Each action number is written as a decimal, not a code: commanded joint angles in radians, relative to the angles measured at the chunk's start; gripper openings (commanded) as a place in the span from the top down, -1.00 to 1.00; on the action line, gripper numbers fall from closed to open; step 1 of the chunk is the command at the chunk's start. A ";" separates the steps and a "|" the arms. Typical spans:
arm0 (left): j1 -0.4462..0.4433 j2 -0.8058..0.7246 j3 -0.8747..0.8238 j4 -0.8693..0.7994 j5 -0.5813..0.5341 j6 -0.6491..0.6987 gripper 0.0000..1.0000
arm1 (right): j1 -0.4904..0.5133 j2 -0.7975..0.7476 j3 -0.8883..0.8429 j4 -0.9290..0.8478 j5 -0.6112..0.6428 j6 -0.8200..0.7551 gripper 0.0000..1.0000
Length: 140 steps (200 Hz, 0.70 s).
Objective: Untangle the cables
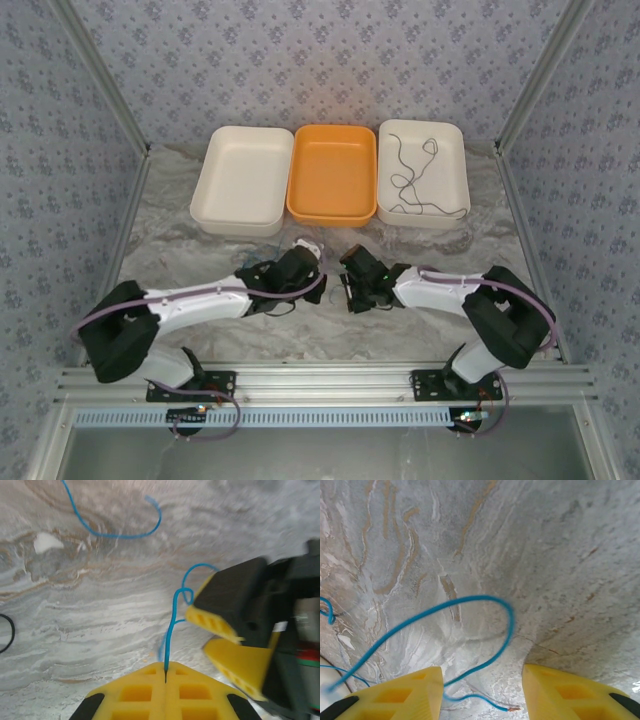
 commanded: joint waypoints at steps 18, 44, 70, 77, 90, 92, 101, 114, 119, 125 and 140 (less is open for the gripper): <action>0.008 -0.131 0.008 -0.057 0.027 -0.030 1.00 | -0.041 0.072 -0.016 0.084 -0.012 0.040 0.05; 0.008 -0.157 0.021 -0.078 0.032 -0.029 1.00 | -0.053 0.120 -0.016 0.177 -0.036 0.007 0.33; 0.012 -0.189 0.039 -0.115 0.014 -0.027 1.00 | -0.062 0.146 -0.002 0.239 -0.043 -0.066 1.00; 0.015 -0.199 0.051 -0.141 0.001 -0.022 1.00 | -0.061 0.135 0.011 0.213 -0.035 -0.101 1.00; 0.043 -0.215 0.085 -0.213 -0.025 -0.006 1.00 | -0.057 0.104 0.047 0.131 -0.009 -0.199 1.00; 0.048 -0.216 0.093 -0.226 -0.029 -0.004 1.00 | -0.056 0.098 0.056 0.117 -0.002 -0.218 1.00; 0.085 -0.224 0.131 -0.287 -0.034 0.016 1.00 | -0.052 0.074 0.094 0.033 0.024 -0.322 1.00; 0.142 -0.231 0.188 -0.356 -0.020 0.062 1.00 | -0.041 0.049 0.168 -0.087 0.067 -0.509 1.00; 0.164 -0.231 0.213 -0.380 -0.010 0.086 1.00 | -0.033 0.040 0.199 -0.130 0.090 -0.582 1.00; 0.188 -0.227 0.244 -0.412 0.000 0.123 1.00 | -0.019 0.033 0.235 -0.175 0.115 -0.689 1.00; 0.229 -0.199 0.332 -0.516 -0.026 0.219 1.00 | 0.043 0.018 0.324 -0.292 0.210 -0.958 1.00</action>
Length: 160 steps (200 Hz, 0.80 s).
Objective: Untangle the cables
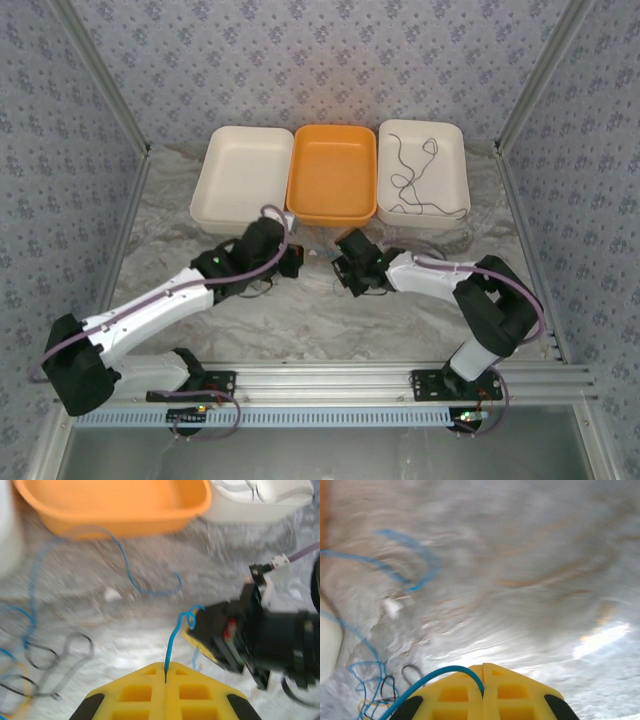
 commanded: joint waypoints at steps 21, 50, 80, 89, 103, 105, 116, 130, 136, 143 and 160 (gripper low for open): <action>0.105 0.023 0.197 -0.236 -0.028 0.250 1.00 | 0.181 -0.050 0.221 -0.341 0.273 -0.852 1.00; 0.140 -0.009 0.226 -0.262 -0.095 0.339 1.00 | 0.316 -0.007 0.335 -0.550 0.473 -1.164 1.00; 0.180 -0.058 0.239 -0.262 -0.144 0.429 1.00 | 0.407 0.026 0.365 -0.602 0.584 -1.350 1.00; 0.186 -0.066 0.244 -0.263 -0.174 0.462 1.00 | 0.416 0.030 0.368 -0.615 0.606 -1.373 1.00; 0.196 -0.078 0.247 -0.270 -0.216 0.520 1.00 | 0.416 0.017 0.357 -0.616 0.630 -1.394 1.00; 0.196 -0.081 0.245 -0.269 -0.222 0.529 1.00 | 0.416 0.012 0.354 -0.616 0.631 -1.396 1.00; 0.209 -0.097 0.236 -0.264 -0.251 0.571 1.00 | 0.417 -0.018 0.330 -0.600 0.640 -1.420 1.00; 0.238 -0.117 0.226 -0.258 -0.261 0.607 1.00 | 0.415 -0.063 0.305 -0.589 0.644 -1.441 1.00; 0.249 -0.126 0.222 -0.256 -0.259 0.622 1.00 | 0.418 -0.081 0.274 -0.585 0.647 -1.457 1.00; 0.256 -0.134 0.215 -0.249 -0.261 0.643 1.00 | 0.423 -0.099 0.260 -0.588 0.652 -1.473 1.00; 0.257 -0.156 0.188 -0.226 -0.262 0.709 1.00 | 0.436 -0.129 0.244 -0.598 0.660 -1.519 1.00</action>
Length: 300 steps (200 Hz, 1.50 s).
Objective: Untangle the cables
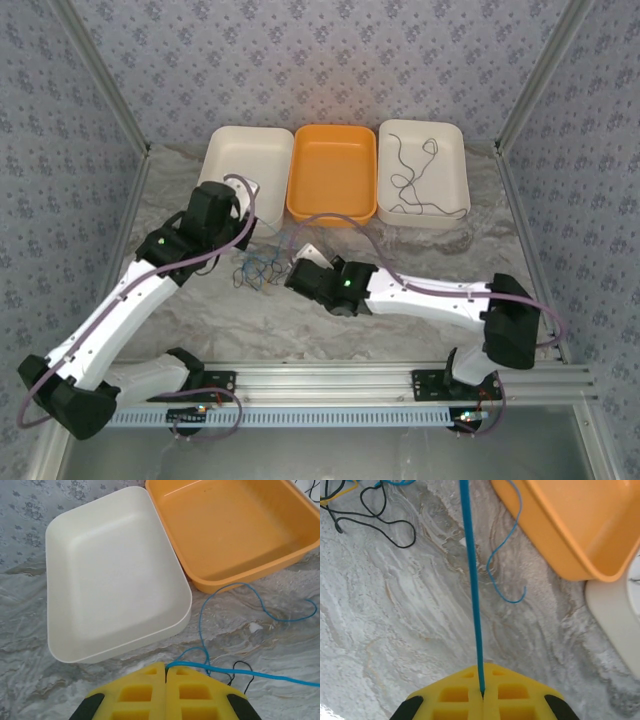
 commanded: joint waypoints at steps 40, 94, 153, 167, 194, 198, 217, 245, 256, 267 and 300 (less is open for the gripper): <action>0.025 -0.094 -0.052 0.054 -0.066 0.191 1.00 | 0.030 -0.079 -0.048 -0.148 0.144 -0.155 1.00; 0.012 -0.114 -0.064 0.041 -0.005 0.191 1.00 | -0.007 -0.172 -0.044 -0.096 0.076 -0.183 1.00; -0.018 -0.004 -0.011 0.128 0.151 -0.071 1.00 | -0.228 -0.174 0.157 -0.032 -0.232 -0.113 1.00; -0.017 0.077 0.047 0.152 0.101 -0.097 1.00 | -0.315 -0.149 0.206 -0.033 -0.310 -0.105 1.00; 0.000 0.281 0.203 0.193 0.016 -0.071 1.00 | -0.451 -0.044 0.323 -0.083 -0.423 -0.094 1.00; 0.007 0.309 0.220 0.211 0.018 -0.071 1.00 | -0.464 -0.030 0.340 -0.086 -0.441 -0.095 1.00; 0.047 0.445 0.311 0.283 0.052 -0.083 0.94 | -0.507 0.045 0.431 -0.100 -0.514 -0.093 1.00; 0.101 0.669 0.520 0.314 0.144 -0.158 -0.20 | -0.624 0.167 0.568 -0.105 -0.668 0.000 1.00; 0.110 0.760 0.628 0.280 0.158 -0.197 -0.33 | -0.680 0.221 0.612 -0.083 -0.748 0.064 1.00; 0.120 0.833 0.735 0.229 0.185 -0.234 -0.36 | -0.725 0.278 0.661 -0.073 -0.806 0.116 1.00; 0.146 0.903 0.889 0.160 0.222 -0.293 -0.65 | -0.810 0.456 0.812 -0.059 -0.934 0.215 1.00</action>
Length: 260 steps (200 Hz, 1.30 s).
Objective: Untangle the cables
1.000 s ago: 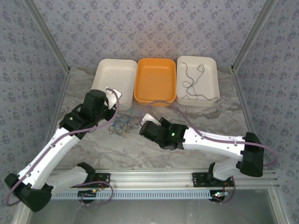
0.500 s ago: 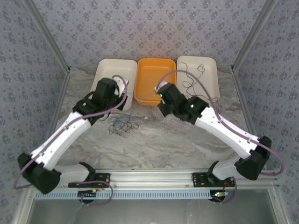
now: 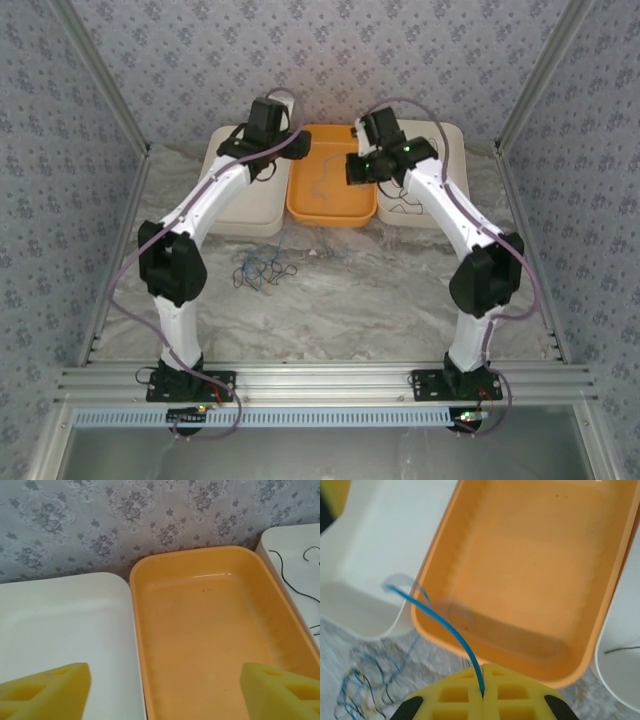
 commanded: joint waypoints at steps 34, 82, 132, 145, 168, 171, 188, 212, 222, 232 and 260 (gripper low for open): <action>0.019 -0.105 0.011 -0.068 0.077 -0.108 -0.64 | -0.058 0.246 0.245 0.014 -0.172 0.171 1.00; 0.002 -0.460 -0.462 0.074 0.124 -0.308 -0.64 | -0.097 0.406 0.459 0.018 -0.104 0.320 1.00; -0.070 -0.721 -0.831 0.087 0.196 -0.508 -0.53 | -0.121 0.575 0.581 -0.008 -0.110 0.525 1.00; -0.086 -0.771 -0.900 0.096 0.199 -0.535 -0.53 | -0.122 0.590 0.556 -0.005 -0.127 0.555 1.00; -0.114 -0.834 -0.969 0.084 0.184 -0.542 -0.52 | -0.111 0.587 0.504 -0.005 -0.140 0.568 1.00; -0.115 -0.840 -0.975 0.079 0.181 -0.541 -0.53 | -0.109 0.586 0.501 -0.008 -0.137 0.567 1.00; -0.119 -0.866 -0.994 0.058 0.176 -0.541 -0.52 | -0.102 0.561 0.455 -0.009 -0.125 0.566 1.00; -0.122 -0.886 -1.010 0.046 0.173 -0.547 -0.52 | -0.102 0.532 0.401 -0.004 -0.116 0.575 1.00; -0.126 -0.887 -1.014 0.040 0.170 -0.549 -0.52 | -0.101 0.533 0.401 -0.006 -0.117 0.575 1.00; -0.131 -0.889 -1.016 0.038 0.169 -0.550 -0.51 | -0.102 0.538 0.408 -0.012 -0.112 0.576 0.97; -0.142 -0.904 -1.027 0.030 0.164 -0.553 -0.50 | -0.114 0.561 0.454 -0.025 -0.096 0.570 0.87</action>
